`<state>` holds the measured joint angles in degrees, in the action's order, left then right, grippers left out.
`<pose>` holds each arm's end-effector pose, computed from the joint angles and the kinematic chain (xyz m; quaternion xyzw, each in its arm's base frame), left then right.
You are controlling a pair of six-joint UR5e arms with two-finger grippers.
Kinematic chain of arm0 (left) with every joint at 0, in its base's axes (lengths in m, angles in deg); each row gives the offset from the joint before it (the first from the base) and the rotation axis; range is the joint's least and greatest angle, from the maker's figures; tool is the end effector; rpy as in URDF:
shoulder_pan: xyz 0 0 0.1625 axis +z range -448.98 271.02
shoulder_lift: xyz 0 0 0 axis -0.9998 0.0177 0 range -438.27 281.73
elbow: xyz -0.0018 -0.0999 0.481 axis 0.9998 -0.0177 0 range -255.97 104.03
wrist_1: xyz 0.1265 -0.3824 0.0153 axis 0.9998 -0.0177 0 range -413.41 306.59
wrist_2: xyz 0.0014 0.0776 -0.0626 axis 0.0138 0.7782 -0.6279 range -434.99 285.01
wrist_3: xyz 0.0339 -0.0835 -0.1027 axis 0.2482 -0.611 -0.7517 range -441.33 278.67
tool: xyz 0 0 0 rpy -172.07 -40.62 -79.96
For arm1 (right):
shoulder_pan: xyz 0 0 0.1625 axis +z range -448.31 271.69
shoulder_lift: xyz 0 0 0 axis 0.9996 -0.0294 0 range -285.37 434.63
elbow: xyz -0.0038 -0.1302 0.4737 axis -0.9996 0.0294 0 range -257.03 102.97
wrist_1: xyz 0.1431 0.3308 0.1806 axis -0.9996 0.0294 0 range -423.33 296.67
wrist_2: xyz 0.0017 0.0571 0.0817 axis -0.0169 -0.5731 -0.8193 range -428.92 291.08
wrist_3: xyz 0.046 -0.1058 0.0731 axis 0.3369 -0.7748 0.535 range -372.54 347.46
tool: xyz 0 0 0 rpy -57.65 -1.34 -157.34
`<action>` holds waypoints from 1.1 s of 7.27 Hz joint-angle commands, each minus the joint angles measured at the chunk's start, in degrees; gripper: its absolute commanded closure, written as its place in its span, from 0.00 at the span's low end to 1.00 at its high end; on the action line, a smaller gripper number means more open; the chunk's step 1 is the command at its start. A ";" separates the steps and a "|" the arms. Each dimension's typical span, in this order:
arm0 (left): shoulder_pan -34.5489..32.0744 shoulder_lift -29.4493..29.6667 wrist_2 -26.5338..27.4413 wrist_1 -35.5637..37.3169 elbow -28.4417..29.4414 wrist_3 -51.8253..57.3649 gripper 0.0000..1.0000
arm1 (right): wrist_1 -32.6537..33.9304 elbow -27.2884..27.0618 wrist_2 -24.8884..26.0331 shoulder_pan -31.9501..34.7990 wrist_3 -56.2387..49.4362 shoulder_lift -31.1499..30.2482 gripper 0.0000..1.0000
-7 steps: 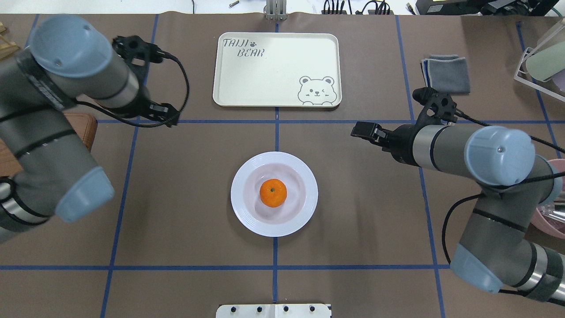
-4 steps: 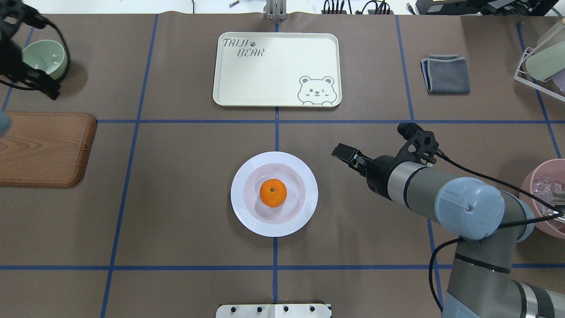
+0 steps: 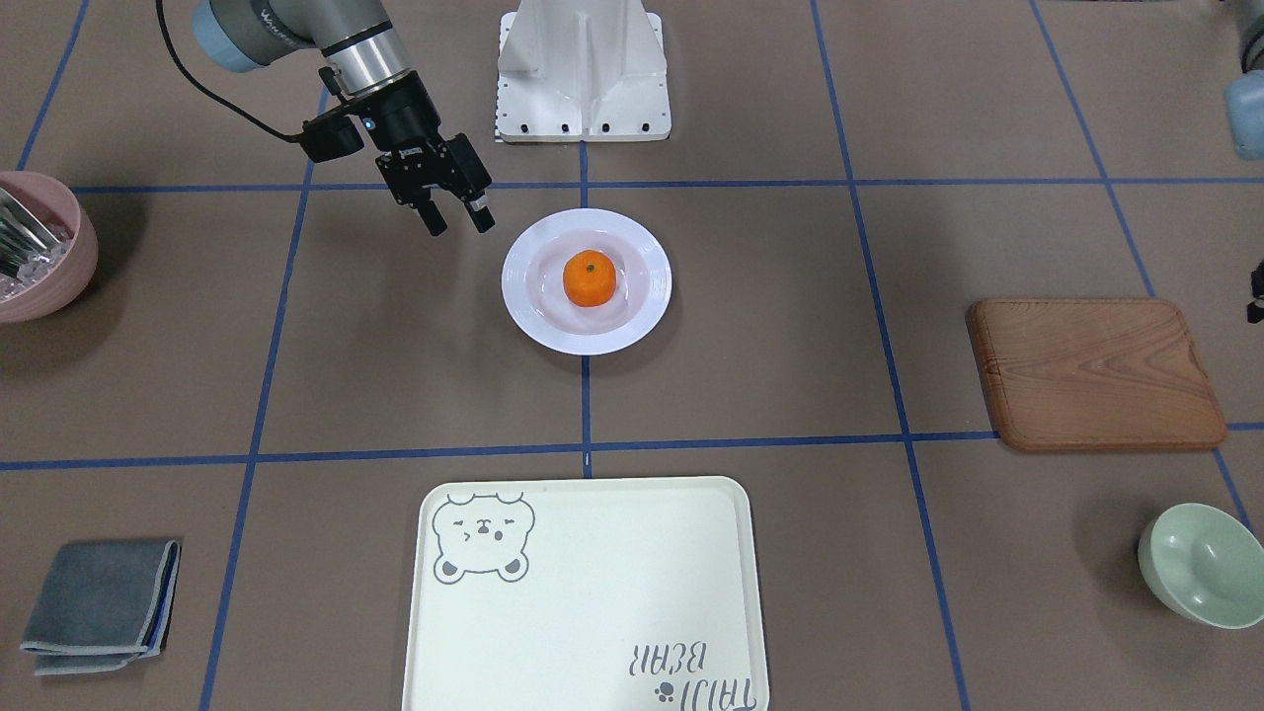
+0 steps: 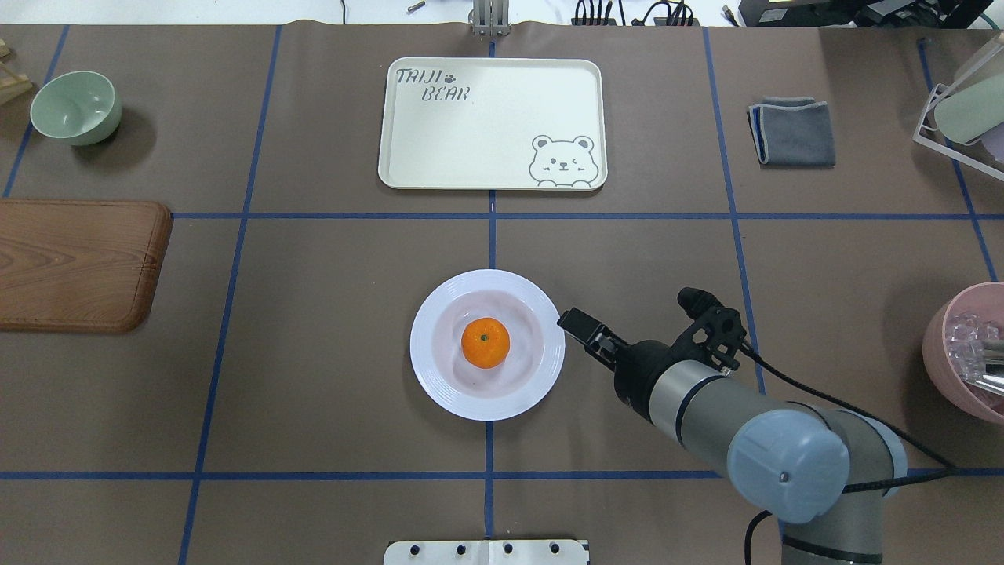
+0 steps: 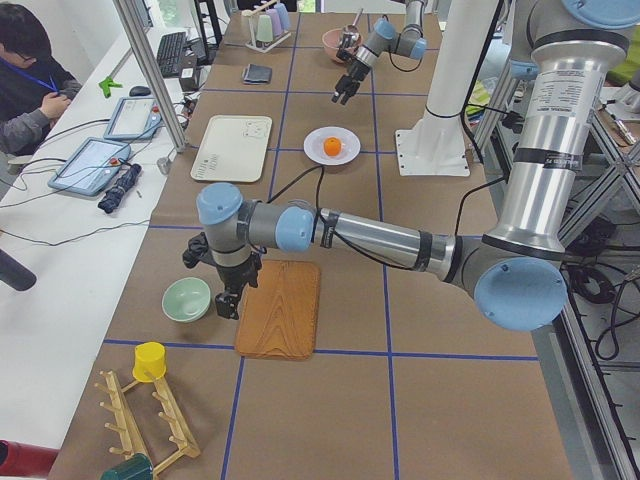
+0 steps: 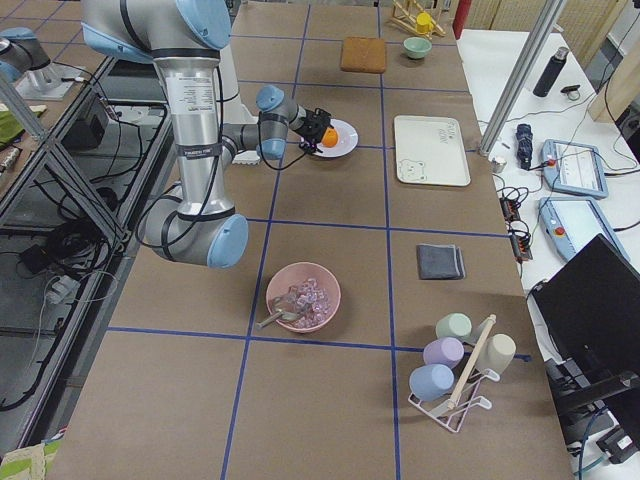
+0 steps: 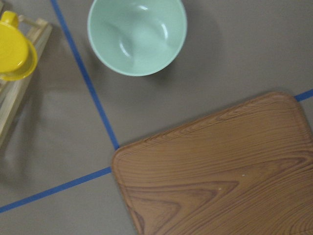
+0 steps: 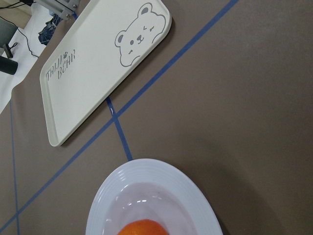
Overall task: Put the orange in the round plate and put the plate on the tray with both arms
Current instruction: 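Grasp the plate rim nearest the robot with the right gripper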
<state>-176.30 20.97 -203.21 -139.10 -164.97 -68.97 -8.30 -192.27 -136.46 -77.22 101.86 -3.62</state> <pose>-0.0223 -0.5638 0.6931 0.0599 0.3232 0.1348 0.9348 -0.5087 -0.2889 0.3588 0.0898 -0.5907 0.3510 0.7210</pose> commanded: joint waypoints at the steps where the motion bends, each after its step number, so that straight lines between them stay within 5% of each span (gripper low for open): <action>1: -7.57 0.07 -5.59 -0.26 10.81 13.23 0.01 | -0.01 2.73 4.06 -4.49 5.20 2.65 0.04; 3: -9.36 -0.63 -6.34 -0.18 11.84 15.76 0.01 | -0.10 7.28 3.99 -5.20 12.50 6.16 0.04; 8: -9.45 -1.51 -7.57 -0.35 11.92 15.67 0.01 | -0.01 12.06 3.99 -5.21 12.07 7.23 0.04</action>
<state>-185.73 19.54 -210.73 -139.37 -153.06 -53.30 -8.29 -180.94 -132.50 -82.61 113.65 3.34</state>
